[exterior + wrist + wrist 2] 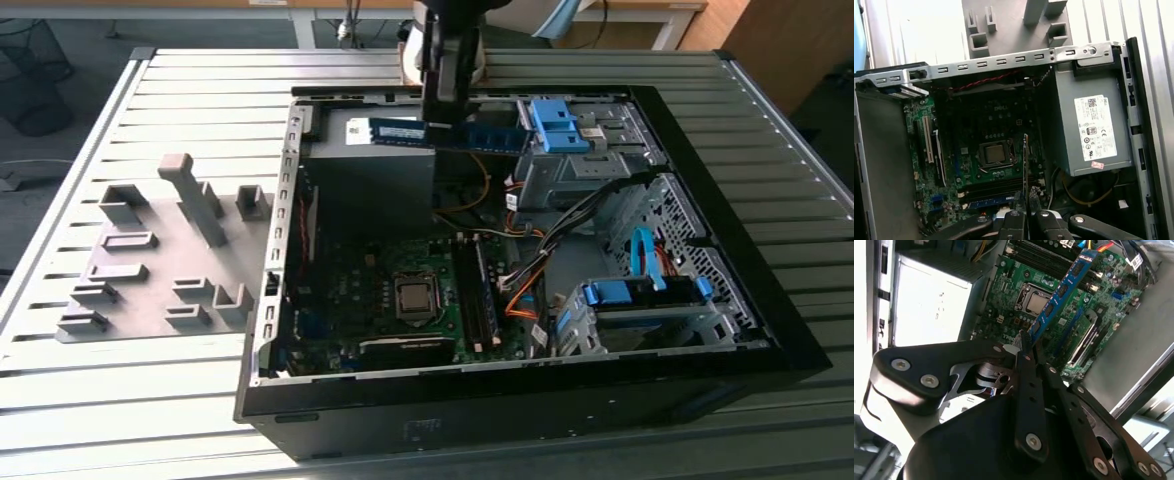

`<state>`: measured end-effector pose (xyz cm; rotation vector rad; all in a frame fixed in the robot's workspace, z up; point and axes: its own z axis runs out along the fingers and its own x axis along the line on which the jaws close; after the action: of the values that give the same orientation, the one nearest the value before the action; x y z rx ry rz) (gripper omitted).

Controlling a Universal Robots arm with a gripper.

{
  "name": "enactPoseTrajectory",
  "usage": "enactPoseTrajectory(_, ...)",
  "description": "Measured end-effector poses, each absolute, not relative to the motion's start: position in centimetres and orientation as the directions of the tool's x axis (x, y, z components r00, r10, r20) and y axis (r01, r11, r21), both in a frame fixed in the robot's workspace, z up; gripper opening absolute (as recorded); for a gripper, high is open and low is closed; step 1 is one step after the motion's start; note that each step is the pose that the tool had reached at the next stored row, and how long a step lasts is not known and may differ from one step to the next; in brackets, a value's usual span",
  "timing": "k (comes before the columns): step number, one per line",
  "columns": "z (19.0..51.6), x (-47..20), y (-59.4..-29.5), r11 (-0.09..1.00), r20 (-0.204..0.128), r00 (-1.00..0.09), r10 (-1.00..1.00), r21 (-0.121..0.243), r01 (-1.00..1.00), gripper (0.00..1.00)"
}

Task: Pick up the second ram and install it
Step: 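Insert the second ram into the second slot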

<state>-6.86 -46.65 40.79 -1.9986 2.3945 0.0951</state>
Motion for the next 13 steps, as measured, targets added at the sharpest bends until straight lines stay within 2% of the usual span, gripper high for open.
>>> enactPoseTrajectory(13, 40.52, -6.86, -46.65, 0.401, -0.055, -0.402, -0.914, 0.033, -0.915, 0.14)
